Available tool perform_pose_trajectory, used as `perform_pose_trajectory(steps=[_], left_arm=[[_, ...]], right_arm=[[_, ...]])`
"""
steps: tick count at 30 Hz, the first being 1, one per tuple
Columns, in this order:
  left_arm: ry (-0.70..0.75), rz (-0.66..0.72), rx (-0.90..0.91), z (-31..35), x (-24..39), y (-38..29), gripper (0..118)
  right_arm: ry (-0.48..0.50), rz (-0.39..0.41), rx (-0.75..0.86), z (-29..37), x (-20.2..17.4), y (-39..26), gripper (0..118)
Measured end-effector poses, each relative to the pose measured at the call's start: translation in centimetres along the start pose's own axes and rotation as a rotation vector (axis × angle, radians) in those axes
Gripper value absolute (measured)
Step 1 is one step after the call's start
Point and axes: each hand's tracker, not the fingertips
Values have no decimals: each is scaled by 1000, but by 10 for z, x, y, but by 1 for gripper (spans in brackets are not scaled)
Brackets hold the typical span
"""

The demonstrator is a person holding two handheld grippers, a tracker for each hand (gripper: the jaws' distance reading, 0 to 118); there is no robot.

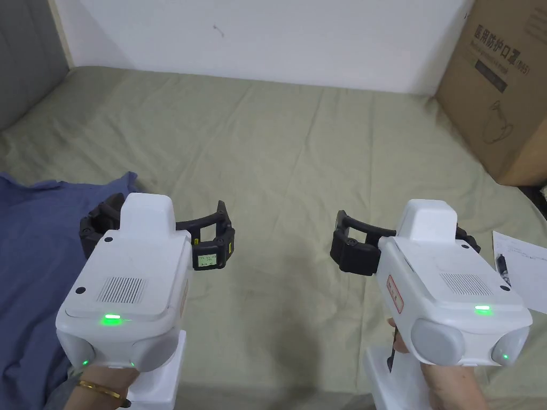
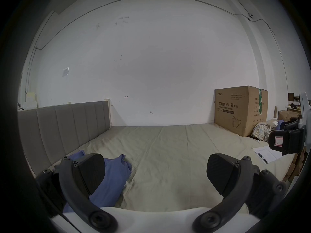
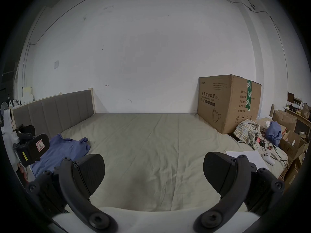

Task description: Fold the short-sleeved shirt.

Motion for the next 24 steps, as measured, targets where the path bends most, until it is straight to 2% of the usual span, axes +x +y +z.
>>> perform_pose_trajectory(steps=[7,9,10,12,13,14,15,19,24], left_arm=[[3,15,-1,1,0,2,118],[-4,21,-3,1,0,3,102],[-5,22,3,2,0,3,88],[2,11,4,2,2,5,48],[7,-1,-3,2,3,6,33],[17,-8,-6,1,3,7,19],[26,-10,-6,1,3,7,10],[35,21,-9,3,1,8,0],[19,7,-26,4,0,8,0]], right_arm=[[24,14,6,1,-5,0,114],[37,24,11,3,-6,1,105],[36,26,12,3,-6,2,99],[47,17,16,3,-5,3,66],[46,6,19,4,-5,4,42],[44,-4,20,4,-5,5,10],[43,-12,19,4,-5,6,0],[54,-18,3,0,-2,9,0],[46,10,4,0,-3,5,0]])
